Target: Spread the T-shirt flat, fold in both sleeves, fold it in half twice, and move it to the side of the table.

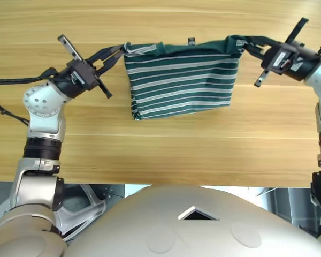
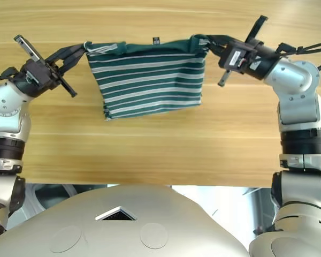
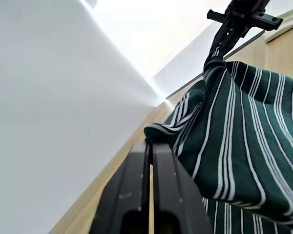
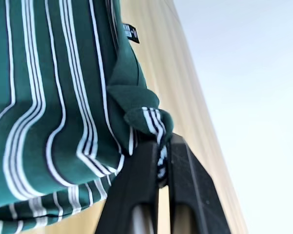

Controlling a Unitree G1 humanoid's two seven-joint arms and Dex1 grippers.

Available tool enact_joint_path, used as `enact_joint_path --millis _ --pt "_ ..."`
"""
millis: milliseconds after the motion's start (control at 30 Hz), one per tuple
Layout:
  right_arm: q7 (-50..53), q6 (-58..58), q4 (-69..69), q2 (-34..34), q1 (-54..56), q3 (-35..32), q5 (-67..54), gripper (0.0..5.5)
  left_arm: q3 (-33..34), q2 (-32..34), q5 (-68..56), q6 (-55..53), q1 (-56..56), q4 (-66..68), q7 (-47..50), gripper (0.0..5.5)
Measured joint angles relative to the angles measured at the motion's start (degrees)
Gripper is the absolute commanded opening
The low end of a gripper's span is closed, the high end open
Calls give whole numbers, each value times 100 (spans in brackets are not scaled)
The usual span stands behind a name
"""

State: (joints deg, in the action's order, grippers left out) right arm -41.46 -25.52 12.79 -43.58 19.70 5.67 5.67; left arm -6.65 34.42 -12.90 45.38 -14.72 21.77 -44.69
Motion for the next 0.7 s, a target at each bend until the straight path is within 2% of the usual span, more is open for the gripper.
enact_joint_path --millis 167,367,567,700 --pt "771 -18 1187 484 768 536 1136 3 -36 -392 1118 266 -1015 1825 605 0" --pt "1614 -235 3361 1234 1595 1208 2004 3 -485 -840 2516 174 -2033 4181 1767 0" --pt "2198 -349 5054 1937 2185 1533 2294 3 -848 -1118 3246 -339 -2378 5151 2716 0" --pt "2442 -355 5585 2123 2334 1573 2309 3 -899 -1256 3405 -677 -2561 5306 3048 0"
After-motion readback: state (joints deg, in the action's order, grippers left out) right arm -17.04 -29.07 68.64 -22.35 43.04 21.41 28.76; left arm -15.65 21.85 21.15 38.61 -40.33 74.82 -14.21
